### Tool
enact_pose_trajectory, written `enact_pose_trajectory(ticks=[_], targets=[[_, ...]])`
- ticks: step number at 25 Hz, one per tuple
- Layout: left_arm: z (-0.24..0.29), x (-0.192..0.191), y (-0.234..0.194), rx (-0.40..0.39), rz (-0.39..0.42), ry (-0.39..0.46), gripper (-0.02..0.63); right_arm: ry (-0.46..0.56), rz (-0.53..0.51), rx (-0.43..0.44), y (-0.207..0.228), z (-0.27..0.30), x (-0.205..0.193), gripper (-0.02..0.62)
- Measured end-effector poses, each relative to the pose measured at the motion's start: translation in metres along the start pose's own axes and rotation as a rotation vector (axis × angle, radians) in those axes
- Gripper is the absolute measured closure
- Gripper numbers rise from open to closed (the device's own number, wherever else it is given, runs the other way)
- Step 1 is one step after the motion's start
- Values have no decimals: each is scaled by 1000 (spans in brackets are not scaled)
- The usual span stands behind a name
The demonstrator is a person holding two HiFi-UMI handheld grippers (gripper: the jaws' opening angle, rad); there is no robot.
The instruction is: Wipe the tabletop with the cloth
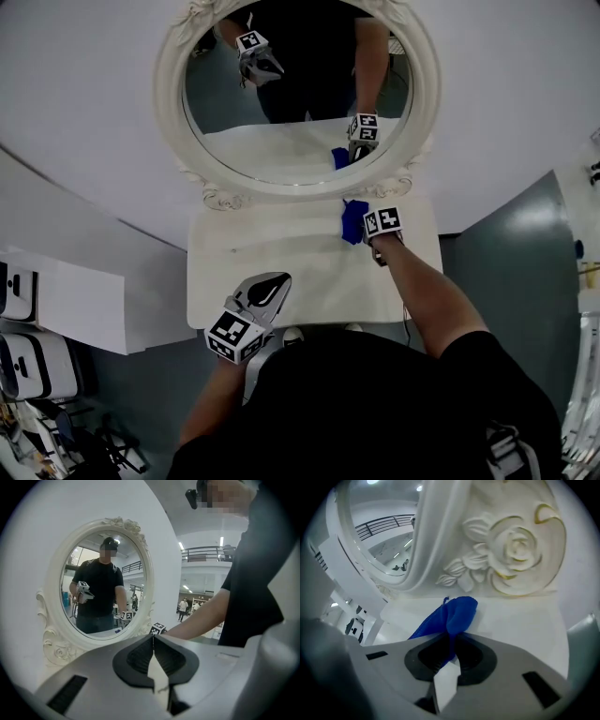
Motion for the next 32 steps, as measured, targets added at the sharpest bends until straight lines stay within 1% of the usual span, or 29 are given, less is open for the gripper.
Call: enact_pose_trajectory(ticks=[8, 14, 23, 29, 32], targets=[[41, 14, 24, -56, 1, 0, 594, 37, 77, -80, 86, -47, -4, 558], [65, 23, 37, -88, 10, 5, 594, 43, 101, -122, 125, -72, -9, 558], [79, 28, 47, -92, 13, 7, 594, 49, 117, -122, 146, -82, -12, 558], [77, 28, 48, -93, 24, 7, 594, 40, 137, -121, 146, -84, -15, 558], [75, 28, 46, -94, 30, 13, 594, 43, 129, -116, 141, -89, -13, 558]])
Point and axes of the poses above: the fingertips, and each gripper's own axes: z forward along the fingers, y to its right, x out of its top, the point moved 10 cm from there along -z, backward along the fingers, and after that the axes turned 12 degrees about z, right-handed, at the moved point
